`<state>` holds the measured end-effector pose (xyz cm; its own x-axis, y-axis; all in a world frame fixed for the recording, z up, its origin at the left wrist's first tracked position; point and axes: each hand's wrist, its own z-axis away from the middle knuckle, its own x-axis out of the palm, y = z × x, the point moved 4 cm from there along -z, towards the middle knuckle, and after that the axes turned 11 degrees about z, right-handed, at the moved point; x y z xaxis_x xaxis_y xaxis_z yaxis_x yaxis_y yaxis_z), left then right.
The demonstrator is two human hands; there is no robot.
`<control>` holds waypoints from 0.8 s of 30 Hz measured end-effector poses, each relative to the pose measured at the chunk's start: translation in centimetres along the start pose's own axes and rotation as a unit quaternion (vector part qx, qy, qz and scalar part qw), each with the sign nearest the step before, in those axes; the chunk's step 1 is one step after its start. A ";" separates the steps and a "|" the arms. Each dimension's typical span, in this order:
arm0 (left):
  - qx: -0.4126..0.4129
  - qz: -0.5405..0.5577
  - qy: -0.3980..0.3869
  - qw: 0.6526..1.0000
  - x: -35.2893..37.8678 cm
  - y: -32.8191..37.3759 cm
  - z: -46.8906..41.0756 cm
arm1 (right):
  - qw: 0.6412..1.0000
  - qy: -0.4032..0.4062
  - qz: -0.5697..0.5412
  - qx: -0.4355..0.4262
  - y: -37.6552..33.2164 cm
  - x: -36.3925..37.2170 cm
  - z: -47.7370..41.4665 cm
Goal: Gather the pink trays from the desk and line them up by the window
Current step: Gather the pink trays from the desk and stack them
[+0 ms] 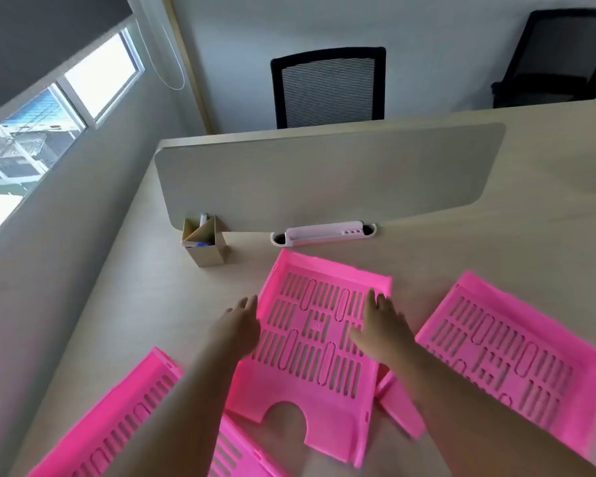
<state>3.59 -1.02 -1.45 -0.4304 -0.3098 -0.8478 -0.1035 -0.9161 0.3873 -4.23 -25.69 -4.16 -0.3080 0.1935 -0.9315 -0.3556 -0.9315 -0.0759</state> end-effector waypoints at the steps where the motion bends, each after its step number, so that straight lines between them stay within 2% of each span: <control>1: -0.016 0.010 -0.011 1.000 0.5 -0.6 -0.3 | 1.000 -0.018 0.001 0.010 0.0 0.7 0.4; 4: -0.054 0.090 -0.026 0.994 1.7 -1.6 -0.5 | 0.999 -0.036 -0.027 0.021 0.4 2.8 1.1; 8: -0.085 0.214 0.013 0.973 2.2 -1.0 -0.1 | 0.999 -0.019 -0.038 0.014 1.2 3.9 0.7; 12: -0.106 0.270 0.011 0.957 2.2 0.3 0.1 | 1.000 -0.010 -0.011 -0.011 2.5 3.4 -0.4; 15: -0.149 0.331 0.035 0.931 3.0 0.9 0.8 | 1.000 -0.013 -0.028 0.001 3.6 3.4 -0.6; 21: -0.162 0.298 0.042 0.940 6.4 0.8 1.2 | 0.998 0.024 -0.049 0.012 5.5 4.3 0.5; 24: -0.159 0.315 0.040 0.935 7.4 1.4 1.5 | 0.999 0.013 -0.051 0.003 6.5 5.1 0.2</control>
<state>-1.08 -4.24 -6.64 -0.2468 -0.8203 -0.5159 0.4251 -0.5701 0.7031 -8.28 -30.71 -9.34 -0.2475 0.2798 -0.9276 -0.3900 -0.9052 -0.1690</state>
